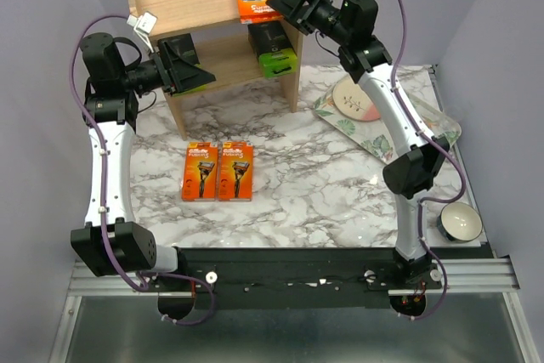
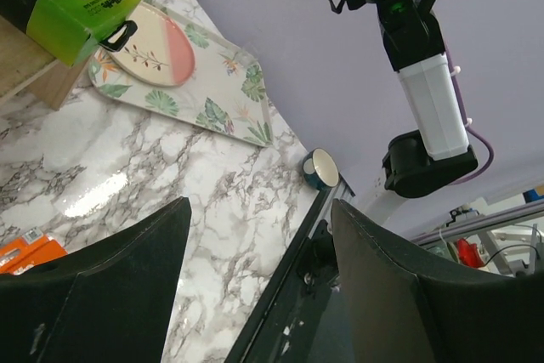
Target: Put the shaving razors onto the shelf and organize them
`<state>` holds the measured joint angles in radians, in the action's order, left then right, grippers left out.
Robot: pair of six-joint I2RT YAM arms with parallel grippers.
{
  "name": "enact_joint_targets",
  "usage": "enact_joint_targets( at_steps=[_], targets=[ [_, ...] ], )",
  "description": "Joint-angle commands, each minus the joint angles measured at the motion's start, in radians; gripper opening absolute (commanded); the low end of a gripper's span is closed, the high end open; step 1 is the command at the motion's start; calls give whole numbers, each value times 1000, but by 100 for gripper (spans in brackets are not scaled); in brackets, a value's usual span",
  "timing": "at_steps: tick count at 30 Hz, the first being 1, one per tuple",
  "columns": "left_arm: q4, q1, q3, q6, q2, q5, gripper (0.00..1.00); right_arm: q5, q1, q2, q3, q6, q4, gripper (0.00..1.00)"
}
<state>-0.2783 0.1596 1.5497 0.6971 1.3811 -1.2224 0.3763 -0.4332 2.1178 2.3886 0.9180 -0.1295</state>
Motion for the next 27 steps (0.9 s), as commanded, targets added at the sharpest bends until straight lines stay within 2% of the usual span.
enact_joint_targets(
  at_steps=[1, 6, 9, 10, 12, 19, 27],
  targets=[
    [1, 3, -34, -9, -27, 14, 76, -30, 34, -25, -5, 4, -7, 82],
    [50, 3, -66, 19, -27, 12, 76, 13, 45, -109, -104, 25, -35, 82],
    [71, 3, -79, 35, -25, 12, 76, 56, 44, -142, -177, 73, -42, 73],
    [76, 4, -80, 38, -22, 12, 76, 61, 42, -150, -181, 87, -48, 67],
    [85, 3, -88, 44, -17, 14, 76, 61, 39, -156, -189, 97, -68, 64],
    [102, 3, -103, 51, -10, 15, 76, 90, 22, -211, -247, 151, -71, 63],
    [99, 3, -122, 47, -20, 17, 76, 95, 5, -225, -220, 183, -67, 63]
  ],
)
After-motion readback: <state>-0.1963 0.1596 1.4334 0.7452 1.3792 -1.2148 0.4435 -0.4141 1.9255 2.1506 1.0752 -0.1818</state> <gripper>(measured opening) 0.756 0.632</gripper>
